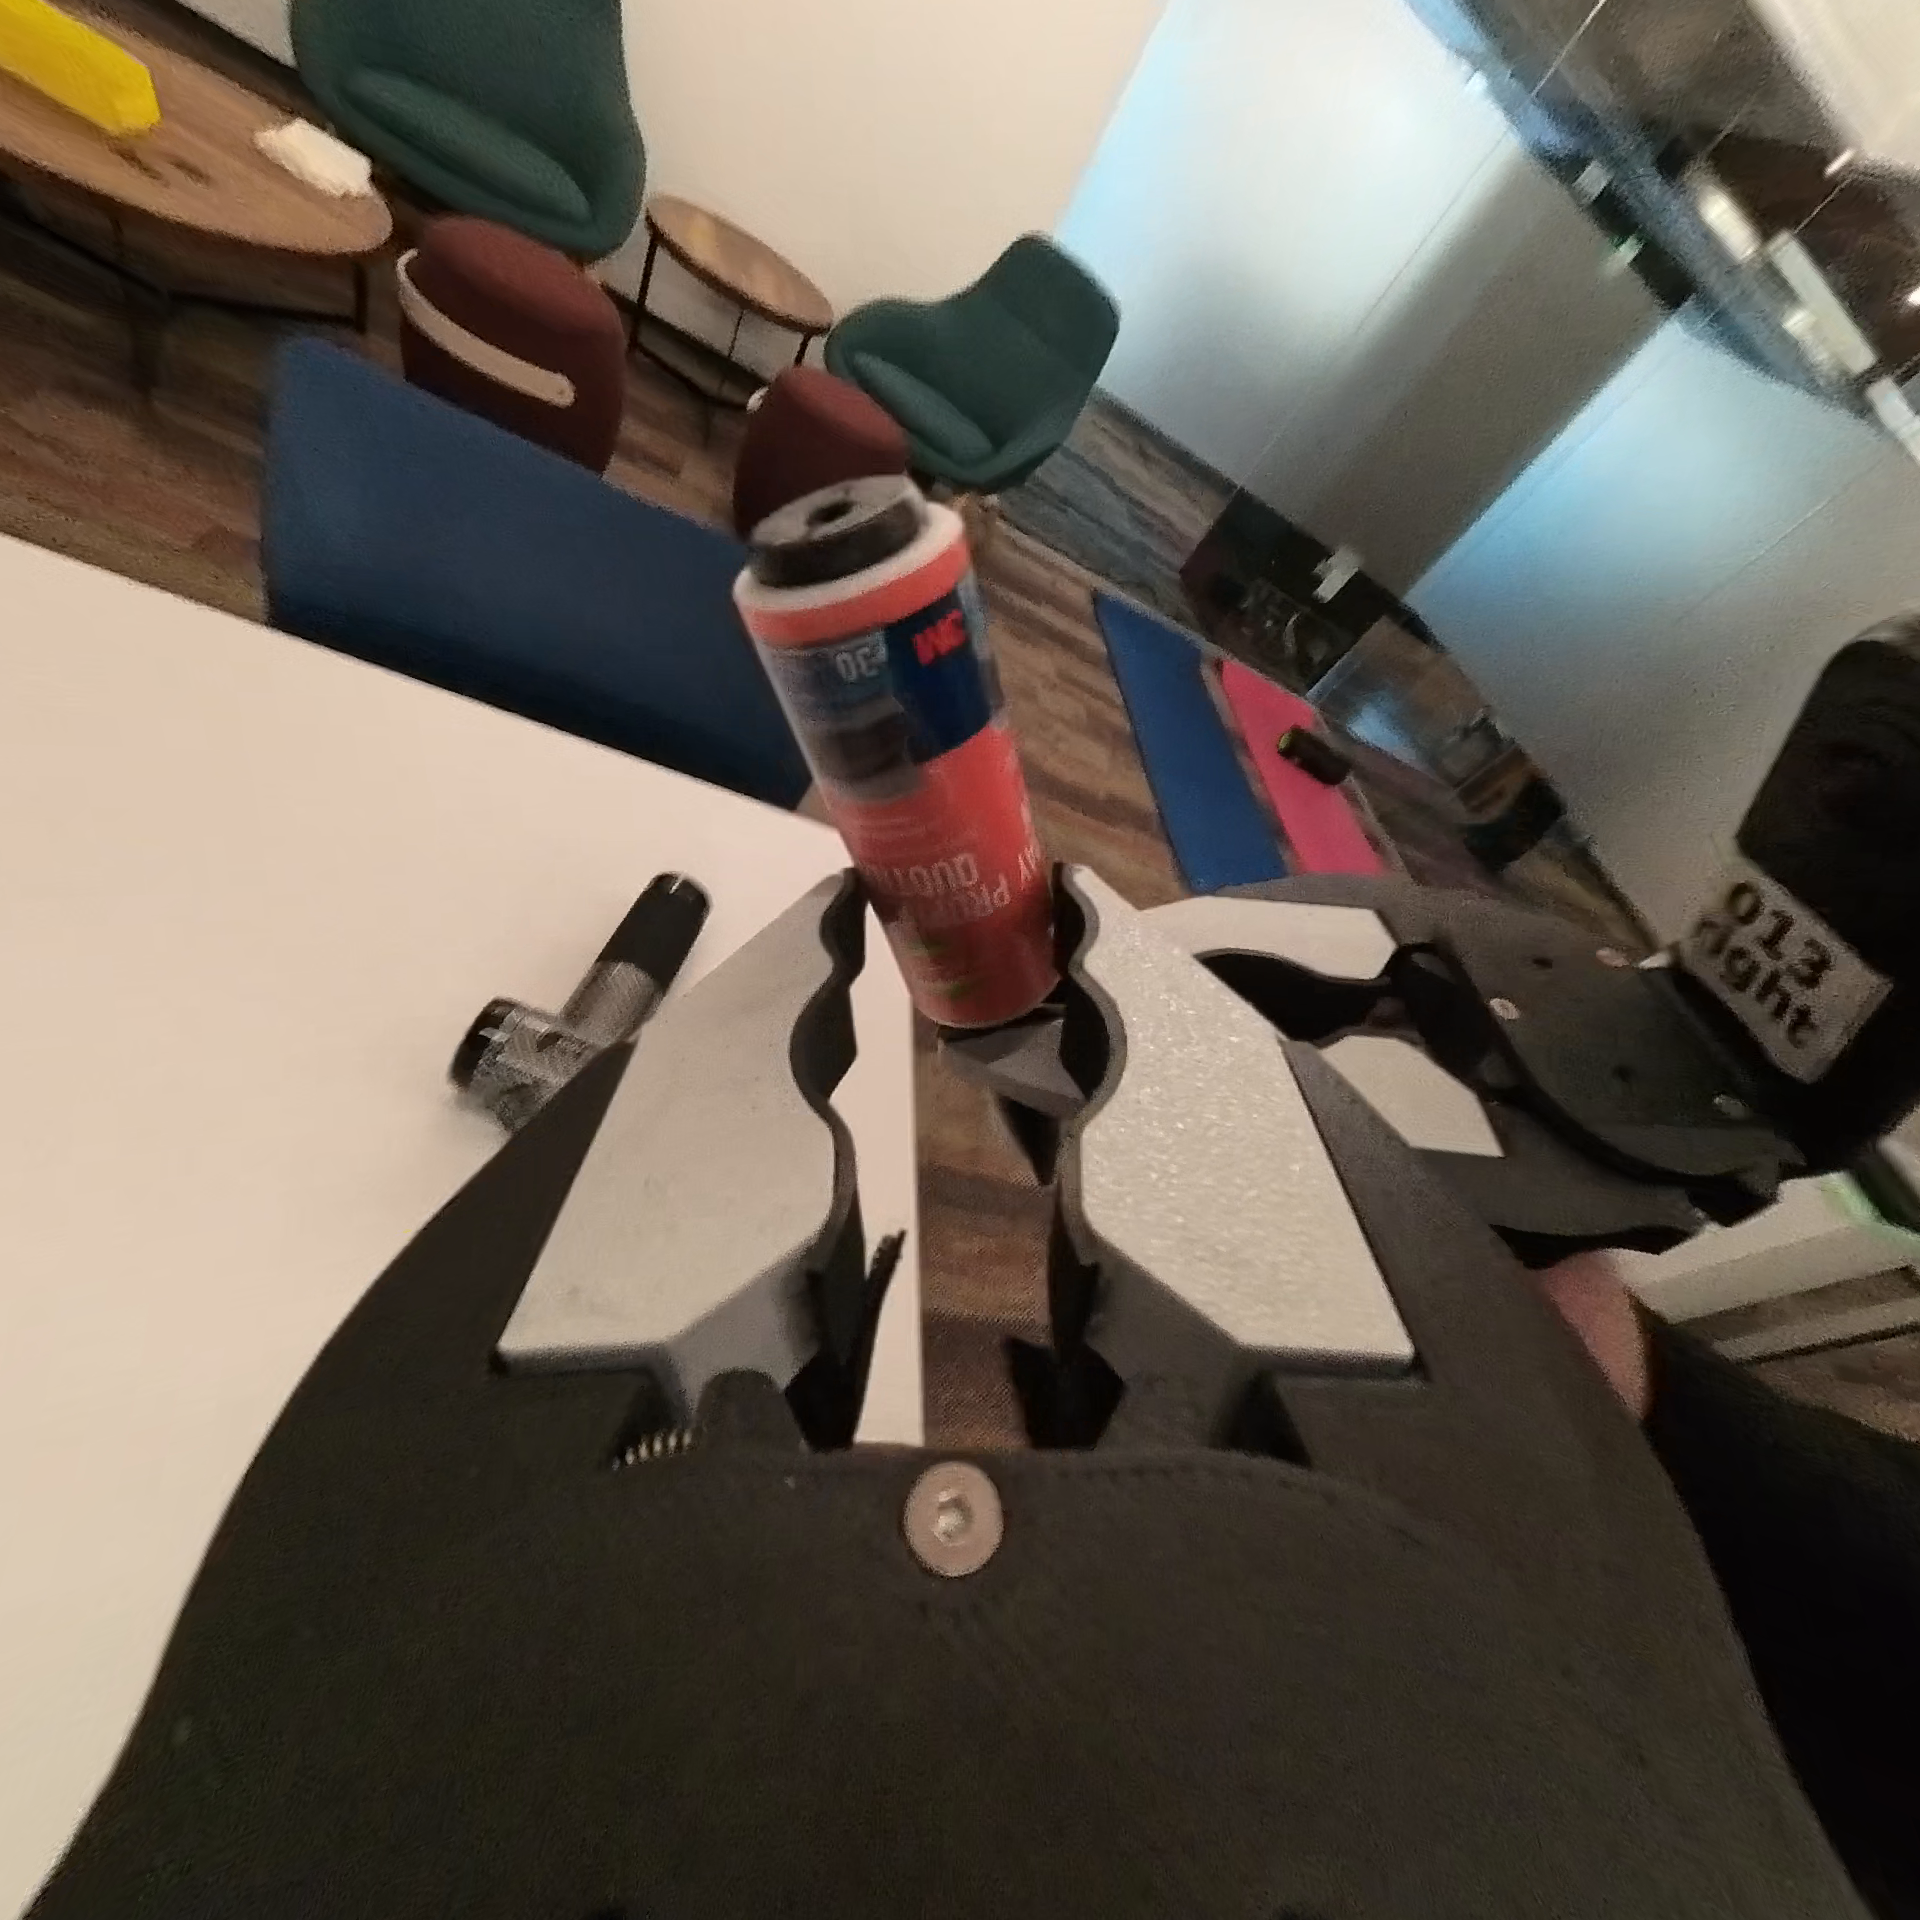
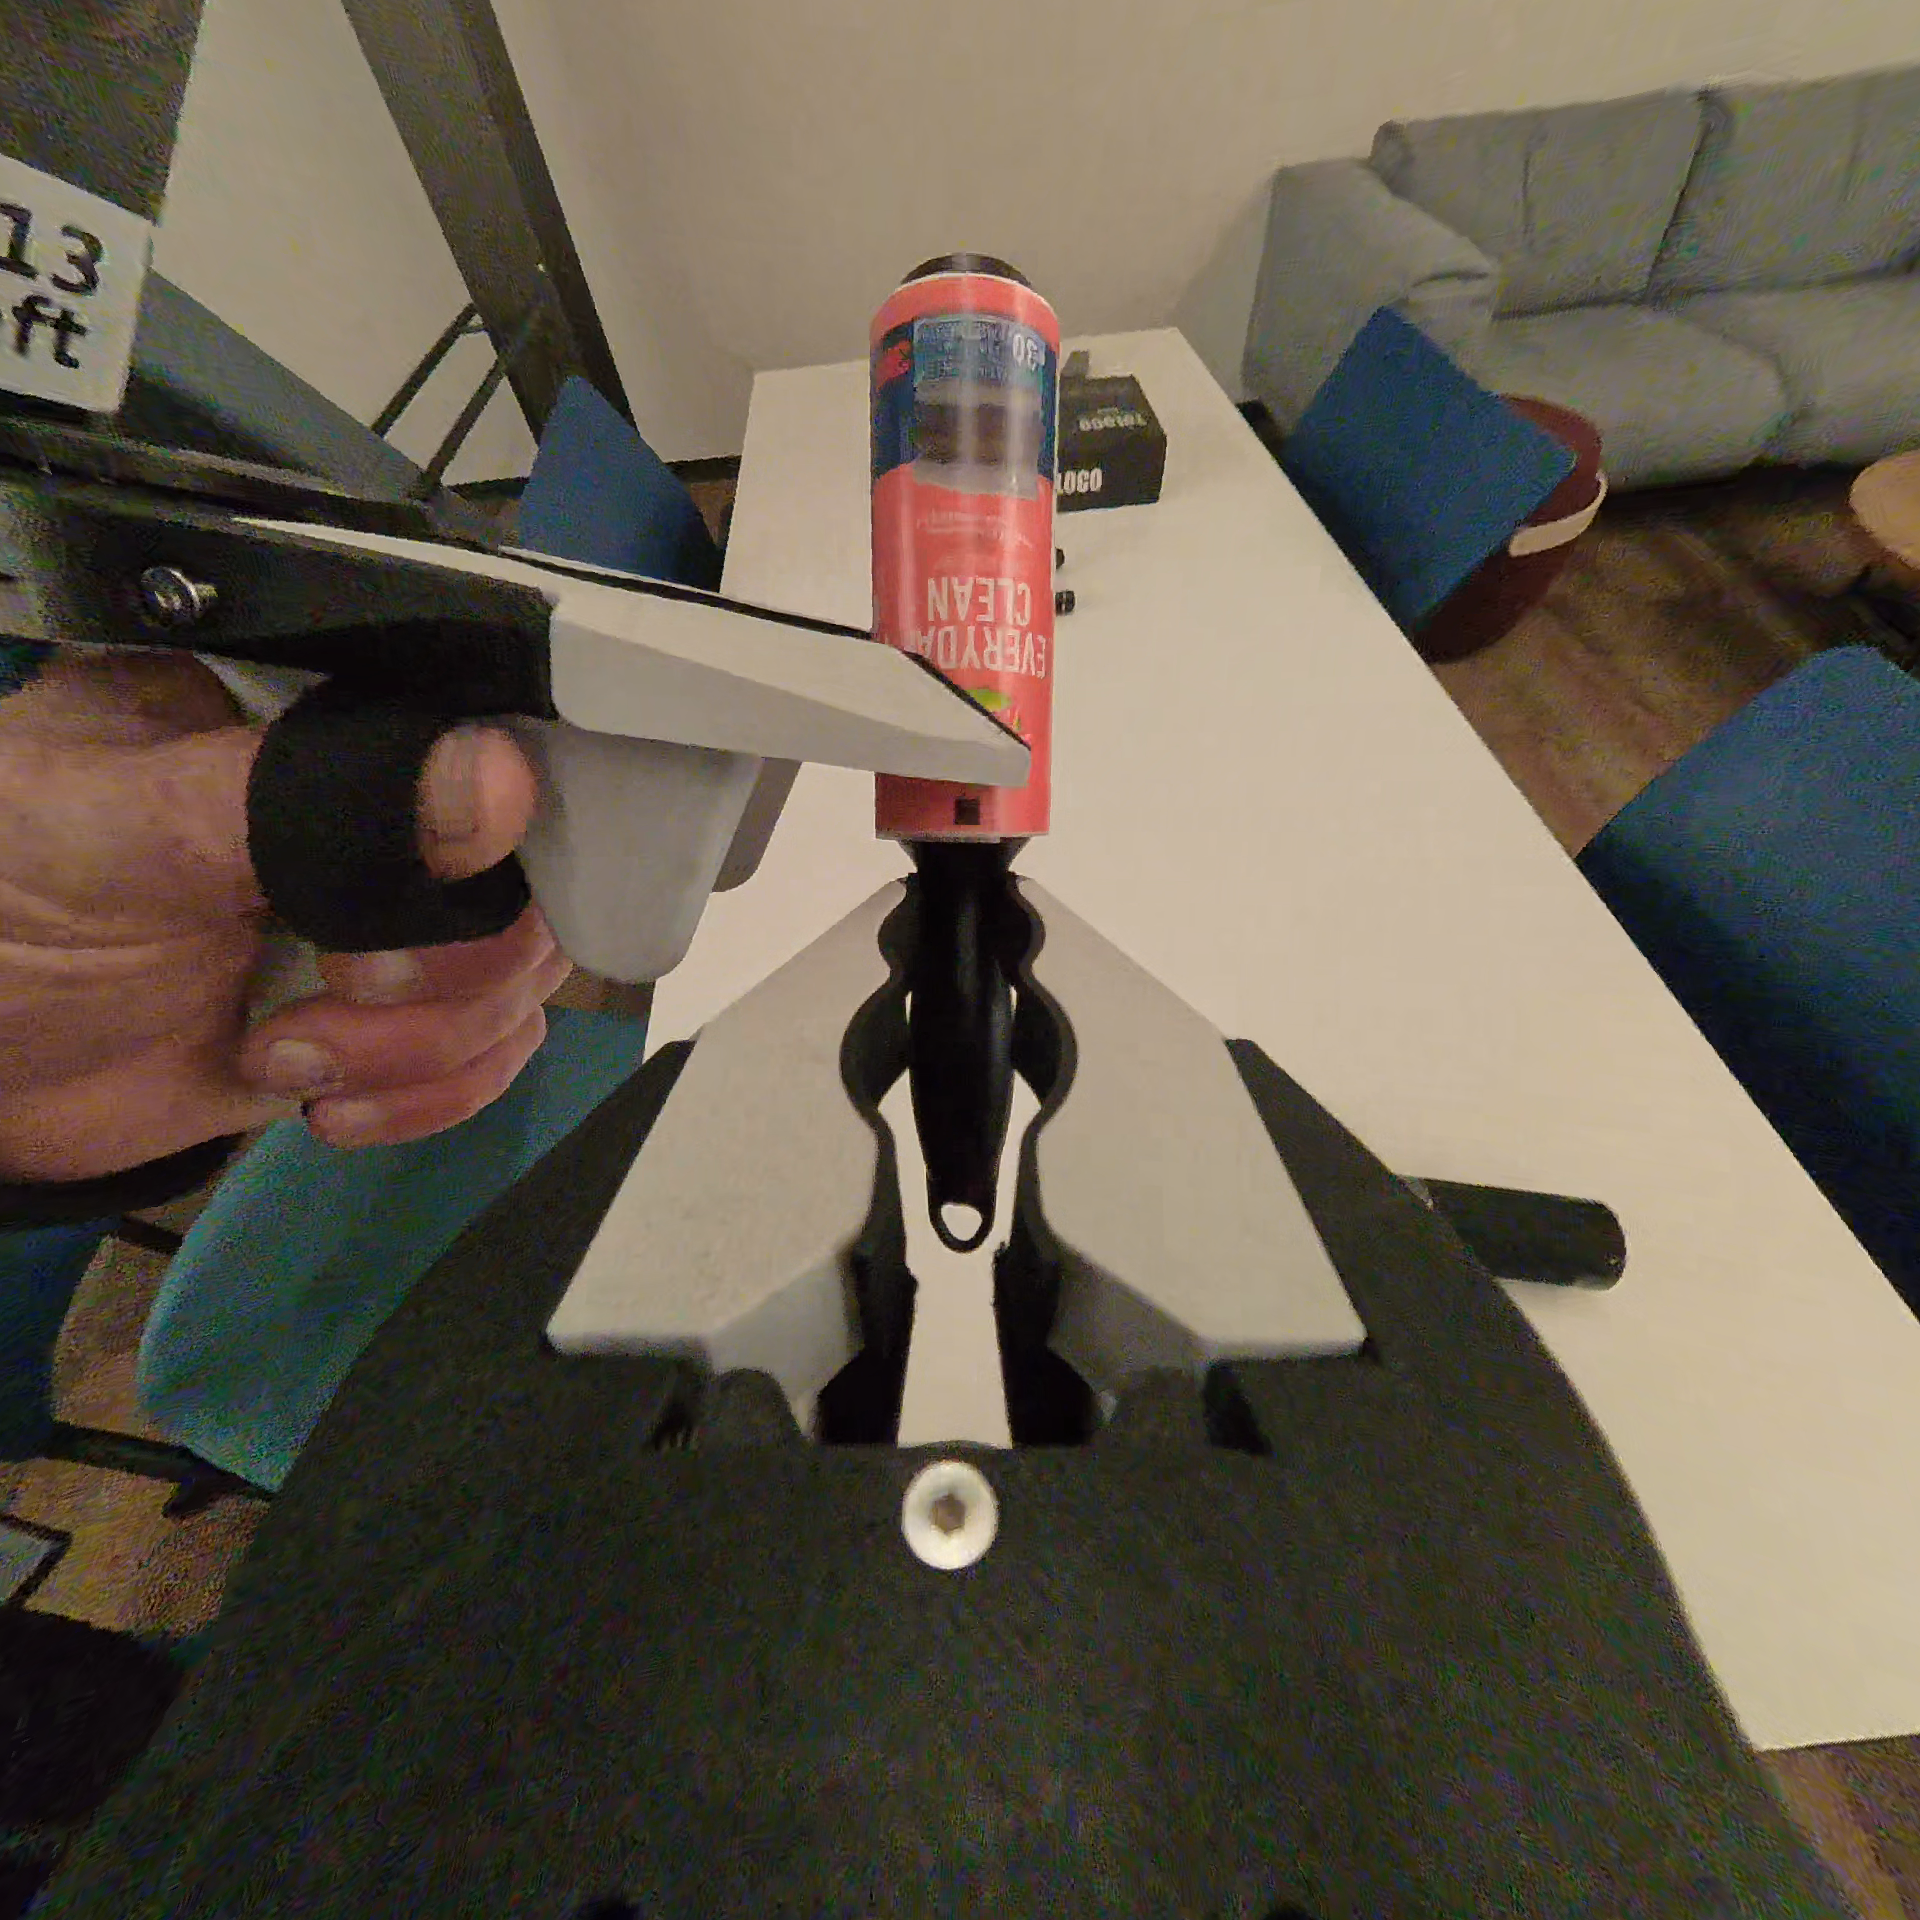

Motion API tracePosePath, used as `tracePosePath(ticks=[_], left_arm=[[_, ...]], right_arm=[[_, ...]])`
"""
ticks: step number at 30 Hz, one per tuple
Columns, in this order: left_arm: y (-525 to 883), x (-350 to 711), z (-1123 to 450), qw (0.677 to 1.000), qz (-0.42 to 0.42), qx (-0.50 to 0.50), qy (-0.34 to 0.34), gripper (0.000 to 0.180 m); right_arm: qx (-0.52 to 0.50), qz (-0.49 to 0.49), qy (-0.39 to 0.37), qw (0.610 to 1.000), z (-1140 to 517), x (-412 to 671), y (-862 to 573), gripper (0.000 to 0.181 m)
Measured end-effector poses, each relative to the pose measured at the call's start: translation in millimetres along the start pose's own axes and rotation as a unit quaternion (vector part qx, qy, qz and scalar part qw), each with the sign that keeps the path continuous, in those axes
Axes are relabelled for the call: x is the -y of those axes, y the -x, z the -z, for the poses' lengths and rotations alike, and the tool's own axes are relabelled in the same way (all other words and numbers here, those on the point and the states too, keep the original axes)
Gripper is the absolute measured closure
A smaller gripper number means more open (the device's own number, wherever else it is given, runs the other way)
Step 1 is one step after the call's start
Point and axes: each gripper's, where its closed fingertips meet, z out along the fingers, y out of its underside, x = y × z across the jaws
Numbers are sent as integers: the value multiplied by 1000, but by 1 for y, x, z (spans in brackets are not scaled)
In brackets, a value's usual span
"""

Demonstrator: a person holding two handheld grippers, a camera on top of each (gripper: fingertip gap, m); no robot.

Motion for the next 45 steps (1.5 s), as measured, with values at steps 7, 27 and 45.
tracePosePath(ticks=[7,27,45], left_arm=[[-39,43,30,982,28,-165,-86,151],[-73,109,31,943,81,-278,-162,137],[-116,159,43,870,64,-430,-233,151]], right_arm=[[78,-22,-81,993,22,50,25,165],[8,109,-90,990,62,120,-15,172],[215,-39,-186,958,94,167,-12,121]])
